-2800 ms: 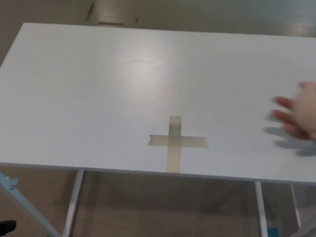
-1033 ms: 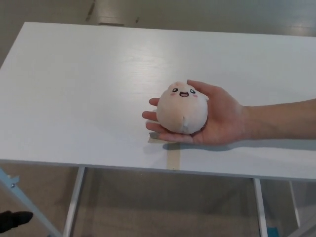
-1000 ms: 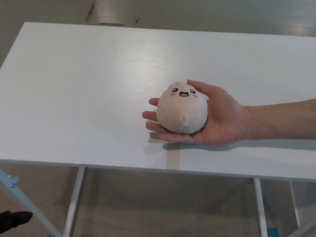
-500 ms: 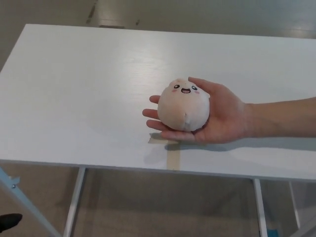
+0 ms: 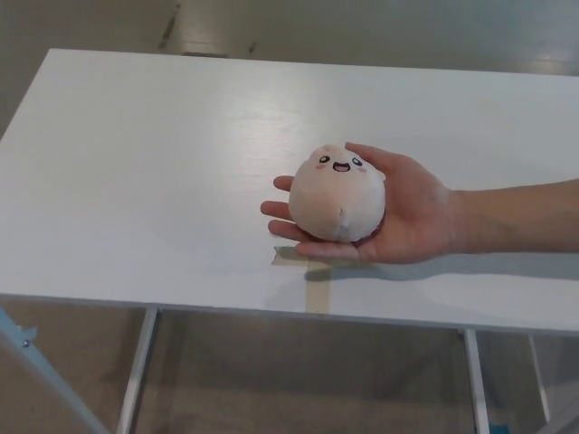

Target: Use the left hand to take the pink dumpling toy on a person's hand and put it on the desk.

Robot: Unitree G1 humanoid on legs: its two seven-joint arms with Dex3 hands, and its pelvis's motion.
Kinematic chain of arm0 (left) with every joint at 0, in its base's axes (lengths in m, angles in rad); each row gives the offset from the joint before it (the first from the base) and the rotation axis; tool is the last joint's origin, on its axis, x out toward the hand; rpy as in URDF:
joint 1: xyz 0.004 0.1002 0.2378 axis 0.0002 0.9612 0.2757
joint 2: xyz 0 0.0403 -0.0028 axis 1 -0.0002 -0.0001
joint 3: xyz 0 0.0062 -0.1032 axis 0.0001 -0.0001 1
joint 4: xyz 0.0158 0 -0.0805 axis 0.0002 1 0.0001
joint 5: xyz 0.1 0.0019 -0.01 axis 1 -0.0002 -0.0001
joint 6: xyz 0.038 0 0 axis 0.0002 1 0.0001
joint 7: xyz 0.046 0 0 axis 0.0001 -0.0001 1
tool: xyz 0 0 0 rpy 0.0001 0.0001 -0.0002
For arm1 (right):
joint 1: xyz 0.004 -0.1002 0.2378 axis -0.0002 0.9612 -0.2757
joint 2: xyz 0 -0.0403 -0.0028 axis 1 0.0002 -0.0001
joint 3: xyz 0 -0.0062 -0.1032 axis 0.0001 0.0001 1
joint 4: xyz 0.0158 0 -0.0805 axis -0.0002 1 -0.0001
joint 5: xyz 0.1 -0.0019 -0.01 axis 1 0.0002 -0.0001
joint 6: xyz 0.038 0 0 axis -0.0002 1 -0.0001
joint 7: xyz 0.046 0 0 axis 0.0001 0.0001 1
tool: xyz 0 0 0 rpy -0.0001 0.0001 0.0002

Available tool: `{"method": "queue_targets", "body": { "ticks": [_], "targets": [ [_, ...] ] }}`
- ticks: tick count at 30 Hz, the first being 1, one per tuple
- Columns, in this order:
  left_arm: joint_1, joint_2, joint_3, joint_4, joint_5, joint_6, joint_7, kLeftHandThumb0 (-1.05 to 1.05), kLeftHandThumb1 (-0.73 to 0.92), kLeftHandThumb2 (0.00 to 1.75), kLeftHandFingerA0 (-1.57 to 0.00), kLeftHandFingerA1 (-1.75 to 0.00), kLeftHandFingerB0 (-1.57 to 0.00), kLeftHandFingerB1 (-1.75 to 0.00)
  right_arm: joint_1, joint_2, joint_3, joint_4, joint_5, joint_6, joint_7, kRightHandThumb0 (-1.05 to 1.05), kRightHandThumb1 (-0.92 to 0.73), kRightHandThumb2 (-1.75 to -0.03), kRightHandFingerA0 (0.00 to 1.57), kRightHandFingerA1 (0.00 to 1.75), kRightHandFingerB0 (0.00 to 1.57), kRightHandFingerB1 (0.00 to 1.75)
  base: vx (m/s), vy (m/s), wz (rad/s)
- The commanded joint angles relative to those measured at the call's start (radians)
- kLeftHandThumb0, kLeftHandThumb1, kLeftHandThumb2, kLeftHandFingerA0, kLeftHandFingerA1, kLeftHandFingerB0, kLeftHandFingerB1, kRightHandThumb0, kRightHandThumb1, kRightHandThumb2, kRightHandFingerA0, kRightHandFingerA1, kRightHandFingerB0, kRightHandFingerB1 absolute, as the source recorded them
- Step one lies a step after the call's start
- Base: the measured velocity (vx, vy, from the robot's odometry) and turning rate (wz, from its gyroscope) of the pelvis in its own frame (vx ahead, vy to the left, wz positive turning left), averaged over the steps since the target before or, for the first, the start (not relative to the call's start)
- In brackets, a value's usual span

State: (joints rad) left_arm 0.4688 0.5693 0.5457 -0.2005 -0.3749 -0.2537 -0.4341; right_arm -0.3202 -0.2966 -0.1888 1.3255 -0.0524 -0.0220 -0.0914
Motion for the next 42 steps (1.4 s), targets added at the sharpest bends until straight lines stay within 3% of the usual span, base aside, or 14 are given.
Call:
{"method": "queue_targets", "body": {
  "ticks": [1, 4, 9, 12, 14, 15, 20, 25, 34, 42],
  "targets": [
    [-0.321, 0.342, 0.216, -0.419, -0.482, 0.094, -0.010, -0.33, 0.42, 0.53, -0.51, -0.44, -0.37, -0.34, -0.005, -0.016, 0.013, 0.009, -0.008, 0.033, 0.044, -0.21, -0.70, -0.60, 0.70, 0.47, 0.54, 0.42, 0.00, 0.000, 0.00],
    [-0.547, 0.445, 0.050, -0.376, -0.324, 0.198, 0.036, -0.41, 0.43, 0.53, -0.52, -0.43, -0.36, -0.33, 0.005, -0.013, 0.020, 0.008, -0.012, 0.026, 0.047, -0.20, -0.69, -0.60, 0.70, 0.47, 0.55, 0.42, 0.00, 0.000, 0.00],
    [-0.883, 0.491, -0.208, -0.314, -0.134, 0.357, 0.041, -0.45, 0.44, 0.54, -0.51, -0.43, -0.35, -0.32, 0.004, -0.014, 0.030, 0.009, -0.019, 0.025, 0.045, -0.20, -0.70, -0.60, 0.69, 0.46, 0.55, 0.42, 0.00, 0.000, 0.00],
    [-1.089, 0.432, -0.369, -0.239, 0.025, 0.400, -0.012, -0.47, 0.45, 0.54, -0.48, -0.40, -0.34, -0.32, -0.001, -0.010, 0.031, 0.011, -0.018, 0.029, 0.042, -0.20, -0.70, -0.61, 0.69, 0.46, 0.55, 0.42, 0.00, 0.000, 0.00],
    [-1.243, 0.330, -0.500, -0.136, 0.168, 0.404, -0.061, -0.50, 0.45, 0.54, -0.43, -0.39, -0.33, -0.31, -0.005, -0.009, 0.031, 0.010, -0.017, 0.033, 0.043, -0.20, -0.70, -0.60, 0.69, 0.46, 0.55, 0.42, 0.00, 0.000, 0.04],
    [-1.291, 0.293, -0.547, -0.096, 0.219, 0.406, -0.076, -0.56, 0.39, 0.68, -0.39, -0.47, -0.29, -0.39, -0.006, -0.008, 0.030, 0.010, -0.014, 0.034, 0.044, -0.20, -0.70, -0.60, 0.68, 0.46, 0.55, 0.42, 0.00, 0.000, 0.00],
    [-1.356, 0.232, -0.635, -0.019, 0.287, 0.407, -0.095, -0.57, 0.39, 0.68, -0.37, -0.46, -0.27, -0.38, 0.008, -0.007, 0.026, 0.010, -0.008, 0.029, 0.048, -0.20, -0.70, -0.61, 0.68, 0.46, 0.55, 0.42, 0.00, 0.000, 0.00],
    [-1.504, 0.109, -0.818, 0.165, 0.453, 0.430, -0.109, -0.58, 0.39, 0.68, -0.28, -0.43, -0.21, -0.37, 0.001, -0.007, 0.014, 0.011, 0.003, 0.032, 0.045, -0.21, -0.70, -0.60, 0.68, 0.46, 0.56, 0.43, 0.00, 0.000, 0.00],
    [-1.675, 0.001, -1.048, 0.432, 0.617, 0.457, -0.135, -0.58, 0.39, 0.67, -0.23, -0.41, -0.19, -0.36, -0.003, -0.006, 0.010, 0.008, 0.008, 0.025, 0.052, -0.20, -0.70, -0.60, 0.69, 0.47, 0.57, 0.43, 0.00, 0.000, 0.00],
    [-1.755, -0.084, -1.221, 0.594, 0.708, 0.515, -0.141, -0.61, 0.39, 0.69, -0.28, -0.44, -0.12, -0.34, -0.019, -0.012, 0.012, 0.005, 0.008, 0.033, 0.069, -0.21, -0.70, -0.61, 0.67, 0.46, 0.54, 0.42, 0.00, 0.000, 0.00]
  ]
}}
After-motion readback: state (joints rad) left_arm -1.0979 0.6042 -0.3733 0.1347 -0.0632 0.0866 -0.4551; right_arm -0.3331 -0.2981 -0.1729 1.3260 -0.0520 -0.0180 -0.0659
